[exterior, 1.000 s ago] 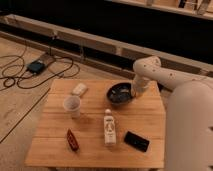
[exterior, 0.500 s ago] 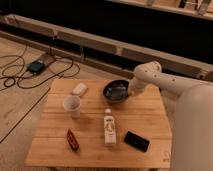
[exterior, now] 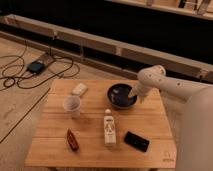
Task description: Drag the ceramic bowl in a circle
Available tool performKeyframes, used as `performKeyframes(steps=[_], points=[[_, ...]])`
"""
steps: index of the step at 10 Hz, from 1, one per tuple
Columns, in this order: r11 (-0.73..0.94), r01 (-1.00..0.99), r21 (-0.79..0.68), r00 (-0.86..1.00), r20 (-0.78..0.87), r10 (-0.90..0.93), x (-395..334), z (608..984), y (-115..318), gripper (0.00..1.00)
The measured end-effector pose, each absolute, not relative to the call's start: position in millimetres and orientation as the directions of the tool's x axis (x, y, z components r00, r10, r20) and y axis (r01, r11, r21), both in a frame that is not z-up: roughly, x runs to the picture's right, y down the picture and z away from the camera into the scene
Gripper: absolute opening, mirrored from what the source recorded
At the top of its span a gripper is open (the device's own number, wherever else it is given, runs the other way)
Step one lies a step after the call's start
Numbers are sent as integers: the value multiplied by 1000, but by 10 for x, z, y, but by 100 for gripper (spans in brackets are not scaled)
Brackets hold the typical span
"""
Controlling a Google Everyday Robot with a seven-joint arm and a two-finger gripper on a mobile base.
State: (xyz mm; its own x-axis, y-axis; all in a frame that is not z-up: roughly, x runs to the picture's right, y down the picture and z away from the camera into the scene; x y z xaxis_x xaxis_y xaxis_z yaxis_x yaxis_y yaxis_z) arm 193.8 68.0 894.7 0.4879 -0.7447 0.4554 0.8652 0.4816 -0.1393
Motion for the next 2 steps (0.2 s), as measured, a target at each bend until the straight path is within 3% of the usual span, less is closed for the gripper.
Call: performKeyframes(steps=[2], points=[[482, 865, -140, 489, 455, -745, 1945, 8945, 679, 80]])
